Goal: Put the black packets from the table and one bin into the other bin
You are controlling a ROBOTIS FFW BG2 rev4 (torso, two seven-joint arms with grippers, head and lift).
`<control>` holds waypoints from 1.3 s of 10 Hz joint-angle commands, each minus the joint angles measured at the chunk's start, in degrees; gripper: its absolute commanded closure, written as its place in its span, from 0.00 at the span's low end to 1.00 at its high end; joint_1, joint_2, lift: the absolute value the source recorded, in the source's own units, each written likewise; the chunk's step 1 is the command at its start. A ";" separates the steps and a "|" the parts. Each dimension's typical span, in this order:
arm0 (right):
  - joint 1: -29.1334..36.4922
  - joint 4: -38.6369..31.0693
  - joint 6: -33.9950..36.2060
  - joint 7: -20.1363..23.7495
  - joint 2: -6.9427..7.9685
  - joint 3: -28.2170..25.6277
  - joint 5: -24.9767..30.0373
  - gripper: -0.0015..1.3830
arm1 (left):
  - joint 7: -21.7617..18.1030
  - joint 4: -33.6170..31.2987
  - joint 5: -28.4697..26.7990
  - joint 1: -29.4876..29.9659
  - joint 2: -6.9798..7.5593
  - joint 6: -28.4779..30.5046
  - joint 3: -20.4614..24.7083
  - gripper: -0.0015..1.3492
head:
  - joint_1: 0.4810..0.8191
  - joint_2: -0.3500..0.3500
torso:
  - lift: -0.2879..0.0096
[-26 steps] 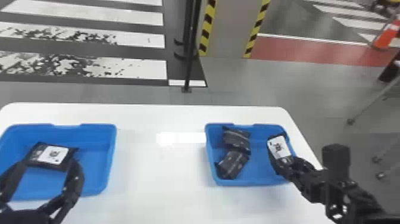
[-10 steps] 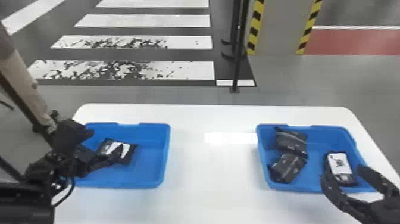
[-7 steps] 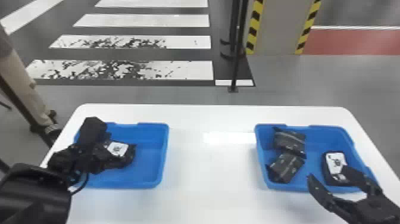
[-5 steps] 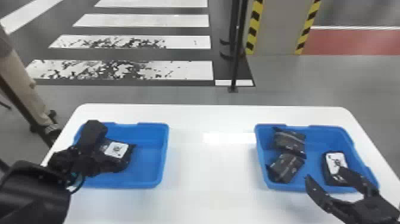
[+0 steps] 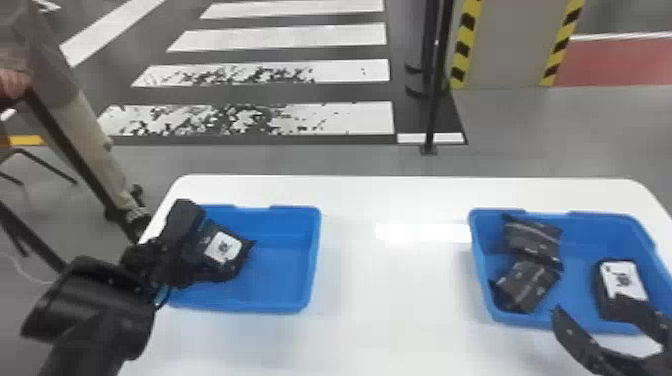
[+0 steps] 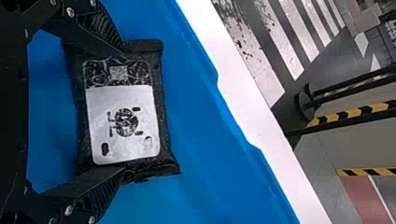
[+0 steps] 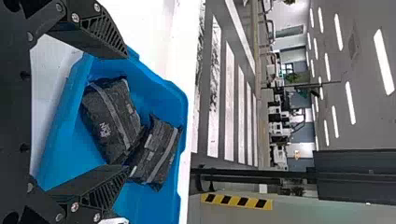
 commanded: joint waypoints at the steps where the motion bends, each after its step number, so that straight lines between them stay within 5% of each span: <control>1: -0.26 0.84 0.24 0.01 -0.01 0.12 -0.42 0.14 | 0.41 1.32 1.04 -1.76 0.02 0.03 -1.51 0.11 | 0.63 0.66 | 0.60; 5: -0.69 2.39 0.24 0.36 0.08 0.23 -1.90 0.14 | -0.03 6.39 1.84 -4.57 0.72 5.94 -4.37 0.14 | 0.63 0.62 | 0.60; 6: -0.69 2.67 0.24 0.45 0.08 0.23 -2.36 0.14 | -0.21 7.37 1.73 -4.71 0.98 6.64 -3.80 0.28 | 0.63 0.64 | 0.60; 7: -0.69 2.81 0.24 0.71 0.08 0.23 -2.93 0.14 | 0.06 7.37 1.61 -4.57 0.81 6.22 -2.88 0.71 | 0.63 0.66 | 0.60; 8: -0.69 2.95 0.24 0.80 -0.01 0.23 -3.04 0.14 | 0.41 7.37 1.50 -4.43 0.54 6.93 -2.43 0.90 | 0.63 0.67 | 0.60; 10: -0.41 2.81 0.10 0.89 -0.01 0.12 -3.39 0.14 | 0.32 6.53 2.98 -4.01 -0.07 6.64 -3.00 0.90 | 0.63 0.68 | 0.60; 13: -0.26 2.81 -0.04 0.89 -0.19 0.00 -3.73 0.14 | 0.06 -9.65 8.58 2.18 -2.18 10.86 -1.63 0.90 | 0.63 0.62 | 0.60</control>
